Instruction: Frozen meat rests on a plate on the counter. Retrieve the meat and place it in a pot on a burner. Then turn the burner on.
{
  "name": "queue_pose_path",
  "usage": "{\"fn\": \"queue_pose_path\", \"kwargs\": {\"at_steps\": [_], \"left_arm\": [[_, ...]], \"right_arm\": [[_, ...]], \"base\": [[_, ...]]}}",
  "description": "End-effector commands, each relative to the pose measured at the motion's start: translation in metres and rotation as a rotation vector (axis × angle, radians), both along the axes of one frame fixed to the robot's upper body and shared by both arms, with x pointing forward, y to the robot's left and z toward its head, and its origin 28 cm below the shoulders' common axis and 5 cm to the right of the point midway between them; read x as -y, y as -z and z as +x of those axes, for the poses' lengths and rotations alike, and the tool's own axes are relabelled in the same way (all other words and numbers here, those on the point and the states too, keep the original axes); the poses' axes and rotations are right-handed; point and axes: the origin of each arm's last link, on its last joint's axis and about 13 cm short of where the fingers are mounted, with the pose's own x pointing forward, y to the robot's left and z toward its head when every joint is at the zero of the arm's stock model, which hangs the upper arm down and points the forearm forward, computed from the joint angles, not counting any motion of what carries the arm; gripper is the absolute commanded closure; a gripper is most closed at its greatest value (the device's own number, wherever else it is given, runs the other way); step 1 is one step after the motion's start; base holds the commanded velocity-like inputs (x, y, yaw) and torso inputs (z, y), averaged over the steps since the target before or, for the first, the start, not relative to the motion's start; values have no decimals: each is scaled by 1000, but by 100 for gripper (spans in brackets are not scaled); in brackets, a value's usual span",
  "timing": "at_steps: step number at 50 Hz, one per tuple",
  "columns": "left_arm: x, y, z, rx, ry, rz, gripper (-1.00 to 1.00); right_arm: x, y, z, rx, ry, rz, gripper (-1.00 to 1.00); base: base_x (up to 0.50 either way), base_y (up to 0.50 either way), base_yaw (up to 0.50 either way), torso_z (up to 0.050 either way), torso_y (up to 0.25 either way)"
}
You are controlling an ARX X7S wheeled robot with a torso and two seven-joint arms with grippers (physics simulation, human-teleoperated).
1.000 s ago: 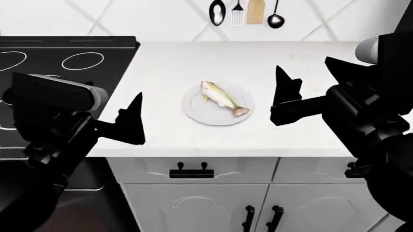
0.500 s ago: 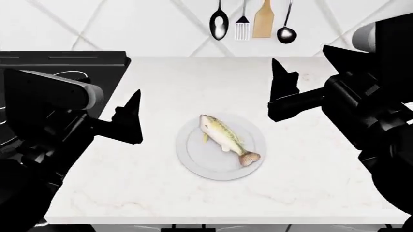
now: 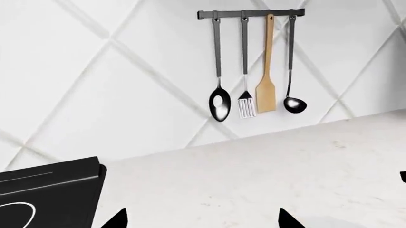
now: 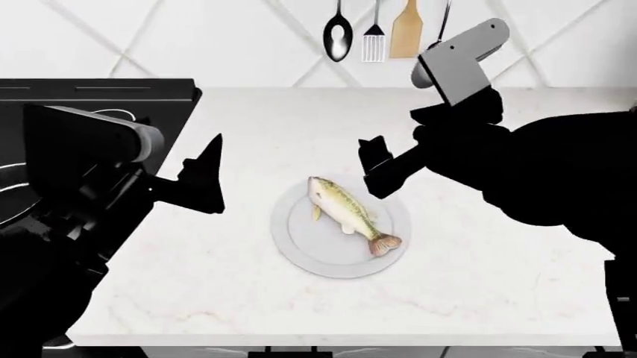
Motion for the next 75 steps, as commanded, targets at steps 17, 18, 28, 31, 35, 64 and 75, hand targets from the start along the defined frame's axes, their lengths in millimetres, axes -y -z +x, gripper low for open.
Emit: {"fn": "queue_pose_path", "kwargs": {"at_steps": [17, 18, 28, 31, 35, 64, 75], "left_arm": [[3, 5, 15, -30, -7, 18, -100], [3, 5, 14, -32, -7, 20, -100], [6, 5, 14, -44, 0, 31, -100], [7, 6, 14, -47, 1, 34, -100], [7, 6, 16, -50, 2, 35, -100], [7, 10, 16, -63, -9, 43, -100], [7, 12, 15, -67, -11, 35, -100]], "right_arm": [[-7, 39, 33, -183, -258, -35, -100], [-7, 39, 32, -188, -278, -23, -100], [-7, 51, 31, -222, -345, 28, -100], [-6, 57, 35, -239, -337, 42, -100], [-2, 63, 41, -258, -325, 60, -100], [-2, 90, 64, -322, -292, 81, -100], [-2, 93, 67, -327, -279, 75, -100]], "base": [[0, 0, 0, 0, 0], [0, 0, 0, 0, 0], [0, 0, 0, 0, 0], [0, 0, 0, 0, 0], [0, 0, 0, 0, 0], [0, 0, 0, 0, 0], [0, 0, 0, 0, 0]]}}
